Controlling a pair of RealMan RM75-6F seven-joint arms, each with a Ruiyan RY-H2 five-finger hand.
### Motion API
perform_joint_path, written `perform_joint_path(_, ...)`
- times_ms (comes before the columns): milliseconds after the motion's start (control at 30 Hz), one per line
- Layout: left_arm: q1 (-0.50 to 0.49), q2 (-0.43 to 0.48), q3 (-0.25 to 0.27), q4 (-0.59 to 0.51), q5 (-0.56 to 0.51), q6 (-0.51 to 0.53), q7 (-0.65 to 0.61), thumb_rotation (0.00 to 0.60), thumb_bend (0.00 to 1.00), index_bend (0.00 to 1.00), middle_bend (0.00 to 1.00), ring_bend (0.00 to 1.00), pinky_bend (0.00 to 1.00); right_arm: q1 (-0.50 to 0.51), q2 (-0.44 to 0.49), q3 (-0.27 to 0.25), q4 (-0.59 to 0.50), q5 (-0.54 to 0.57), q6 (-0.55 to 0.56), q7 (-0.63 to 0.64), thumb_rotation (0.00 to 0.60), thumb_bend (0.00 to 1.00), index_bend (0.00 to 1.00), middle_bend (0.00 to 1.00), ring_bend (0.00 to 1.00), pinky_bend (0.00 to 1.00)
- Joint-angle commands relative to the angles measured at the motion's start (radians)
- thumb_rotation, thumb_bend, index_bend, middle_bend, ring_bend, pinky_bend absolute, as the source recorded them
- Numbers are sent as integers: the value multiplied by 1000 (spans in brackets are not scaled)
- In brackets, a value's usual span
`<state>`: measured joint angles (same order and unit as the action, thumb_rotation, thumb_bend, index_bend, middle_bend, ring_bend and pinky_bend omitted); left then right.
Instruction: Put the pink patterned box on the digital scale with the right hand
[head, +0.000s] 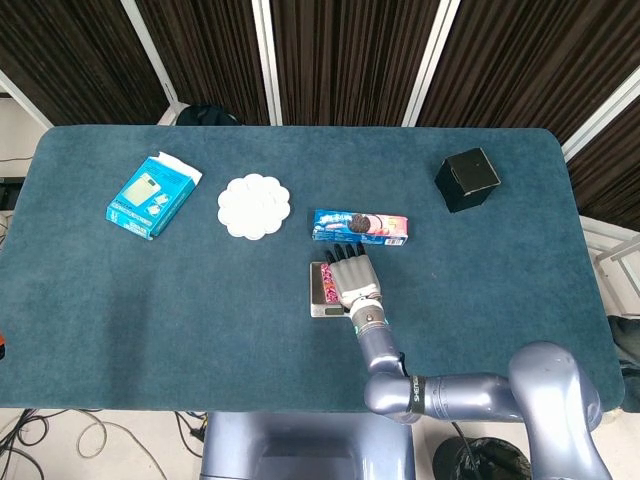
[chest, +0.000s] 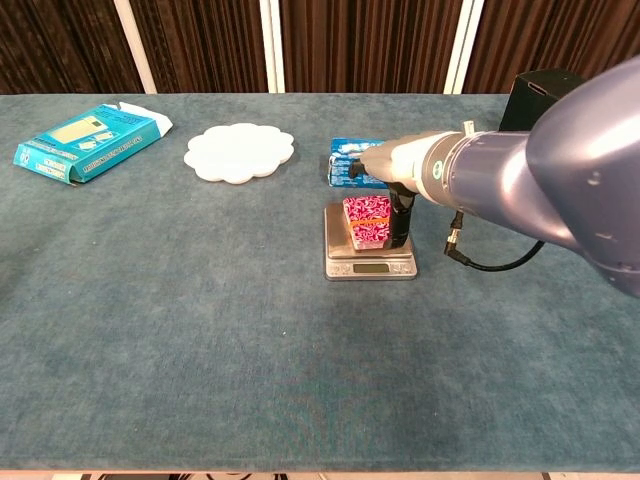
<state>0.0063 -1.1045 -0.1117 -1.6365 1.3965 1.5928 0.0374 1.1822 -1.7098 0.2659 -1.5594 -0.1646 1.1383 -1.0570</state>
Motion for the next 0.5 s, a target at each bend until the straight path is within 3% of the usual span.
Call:
perform_joint_path(33, 0, 2, 1, 1, -1, -2, -1, 600, 664, 79, 0, 0, 0, 3, 24, 3, -42, 17, 18, -20, 600, 322, 0, 0, 0, 0)
perform_joint_path(233, 0, 3, -1, 5, -3, -3, -6, 600, 664, 79, 0, 0, 0, -59, 147, -19, -268, -59, 129, 23, 600, 323, 0, 0, 0, 0)
perform_joint_path(367, 0, 3, 1, 6, 1, -3, -7, 600, 664, 78, 0, 0, 0, -186, 286, -118, -483, -305, 220, 145, 600, 322, 0, 0, 0, 0)
perform_joint_path(500, -1, 1, 3, 3, 9, 0, 0, 600, 664, 79, 0, 0, 0, -314, 394, -258, -542, -612, 279, 265, 600, 322, 0, 0, 0, 0)
